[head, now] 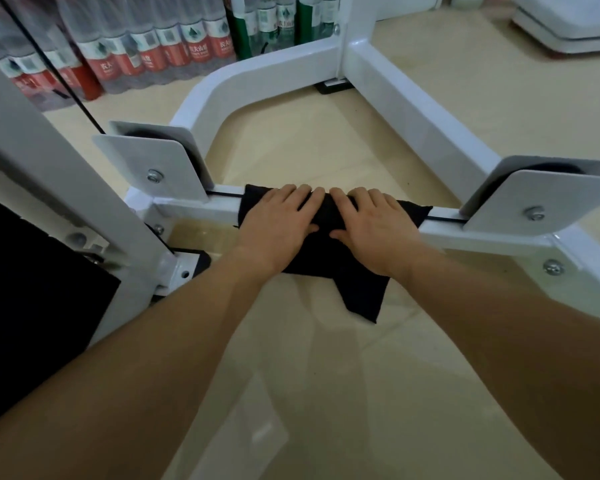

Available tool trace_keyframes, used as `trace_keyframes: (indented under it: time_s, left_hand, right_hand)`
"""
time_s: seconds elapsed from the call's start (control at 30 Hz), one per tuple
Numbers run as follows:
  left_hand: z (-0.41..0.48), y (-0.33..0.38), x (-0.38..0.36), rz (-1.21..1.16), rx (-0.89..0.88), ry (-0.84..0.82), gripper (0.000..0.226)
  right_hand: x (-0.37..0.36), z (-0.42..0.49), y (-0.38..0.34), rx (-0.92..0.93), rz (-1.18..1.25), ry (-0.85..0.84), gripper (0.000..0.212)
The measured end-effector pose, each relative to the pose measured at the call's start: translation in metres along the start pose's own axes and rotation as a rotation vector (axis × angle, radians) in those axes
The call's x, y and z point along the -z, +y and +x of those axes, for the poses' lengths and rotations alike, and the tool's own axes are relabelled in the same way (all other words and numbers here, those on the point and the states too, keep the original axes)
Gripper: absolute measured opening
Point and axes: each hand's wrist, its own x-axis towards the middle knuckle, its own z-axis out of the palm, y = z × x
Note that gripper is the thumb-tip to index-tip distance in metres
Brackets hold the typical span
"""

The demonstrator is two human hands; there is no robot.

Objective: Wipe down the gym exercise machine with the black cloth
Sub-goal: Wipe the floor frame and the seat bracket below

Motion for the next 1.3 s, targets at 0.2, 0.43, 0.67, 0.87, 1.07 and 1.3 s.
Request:
trace_keyframes:
  time_s: [0.2, 0.43, 0.67, 0.87, 1.07, 1.3]
  left_hand:
    - [-0.007, 0.044, 0.037, -0.178, -0.006, 0.109, 0.040]
    - [-0.035, 0.107, 0.041, -0.388, 0.057, -0.018, 0.019]
    - [-0.019, 0.171, 0.040, -0.876, 0.050, -0.294, 0.010]
    - [0.022, 0.237, 0.050, -0.964, -0.034, -0.180, 0.020]
    - [0.063, 0.316, 0.050, -0.961, -0.099, 0.030, 0.019]
    - [0.083, 0.353, 0.023, -0.315, -0.403, -0.063, 0.037]
  right_hand:
    - [0.020, -0.054, 0.019, -0.003, -0.028, 0.048, 0.047]
    - [0.038, -0.145, 0.041, -0.081, 0.077, -0.138, 0.021]
    - [0.064, -0.230, 0.087, -0.207, 0.337, -0.348, 0.054]
    - [0.074, -0.287, 0.131, -0.369, 0.236, -0.127, 0.052]
    - [0.059, -0.309, 0.187, -0.789, 0.149, 0.146, 0.024]
    - [0.026, -0.322, 0.177, -0.638, 0.179, -0.022, 0.057]
